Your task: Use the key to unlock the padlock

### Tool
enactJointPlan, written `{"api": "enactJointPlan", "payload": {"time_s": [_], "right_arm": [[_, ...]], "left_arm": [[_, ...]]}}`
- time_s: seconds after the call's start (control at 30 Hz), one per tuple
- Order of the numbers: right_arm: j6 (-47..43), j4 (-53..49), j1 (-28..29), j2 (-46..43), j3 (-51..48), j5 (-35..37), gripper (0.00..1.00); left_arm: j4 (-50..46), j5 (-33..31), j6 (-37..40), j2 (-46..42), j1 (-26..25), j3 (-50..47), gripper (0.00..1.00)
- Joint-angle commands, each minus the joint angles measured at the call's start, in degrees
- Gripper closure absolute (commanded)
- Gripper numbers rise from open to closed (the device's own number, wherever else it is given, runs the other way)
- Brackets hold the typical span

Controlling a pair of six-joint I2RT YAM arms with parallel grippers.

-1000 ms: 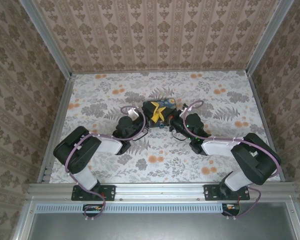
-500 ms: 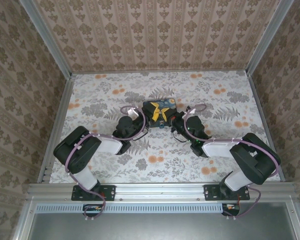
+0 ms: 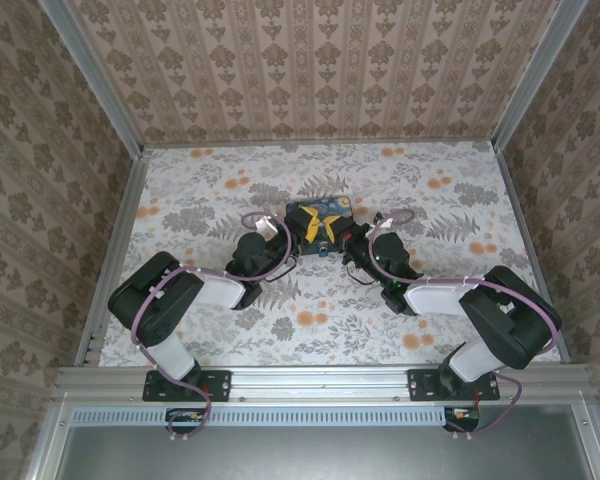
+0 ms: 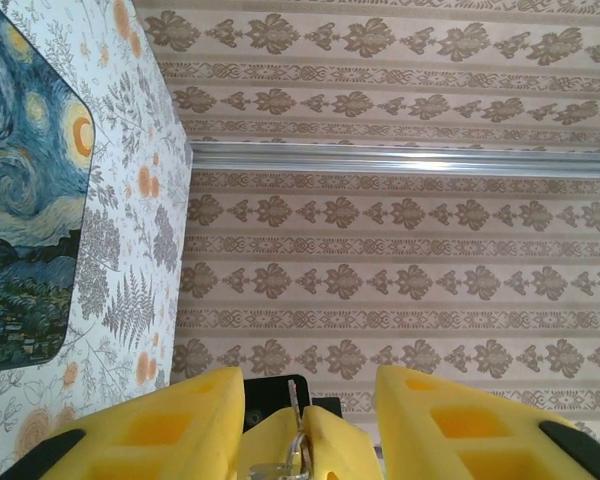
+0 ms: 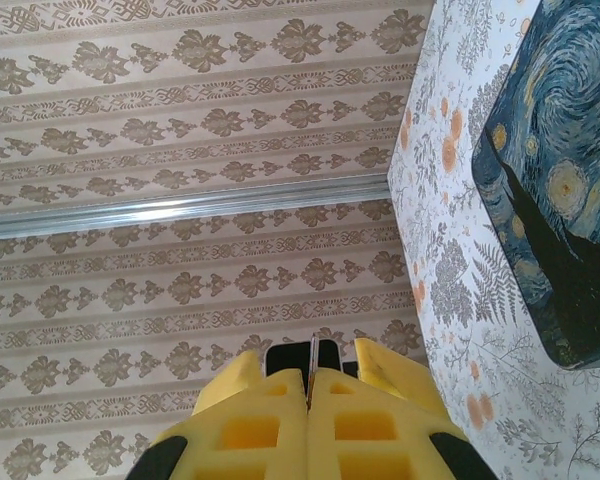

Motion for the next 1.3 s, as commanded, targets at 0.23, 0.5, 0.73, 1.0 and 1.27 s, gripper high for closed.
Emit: {"api": "enactJointPlan", "payload": {"time_s": [0.23, 0.5, 0.73, 1.0, 1.27], "right_arm": [[1.5, 0.8, -0.1, -0.1, 0.8, 1.1, 1.00], [2.0, 0.3, -0.1, 0.0, -0.1, 2.0, 1.00], [2.3, -0.1, -0.1, -0.3, -0.6, 2.4, 1.00], [2.1, -1.6, -0.1, -1.8, -1.3, 3.0, 1.00], [1.4, -2.0, -0.2, -2.8, -2.4, 3.1, 1.00]], "left_arm": [[1.2, -0.4, 0.2, 2.0, -0.9, -0.1, 0.70], [1.1, -0.6, 0.3, 2.2, -1.1, -0.1, 0.79], [1.2, -0.6, 0.1, 2.6, -1.3, 0.2, 0.83], [1.2, -0.7, 0.3, 2.6, -1.3, 0.3, 0.93], [1.2, -0.3, 0.8, 2.7, -1.3, 0.8, 1.00]]}}
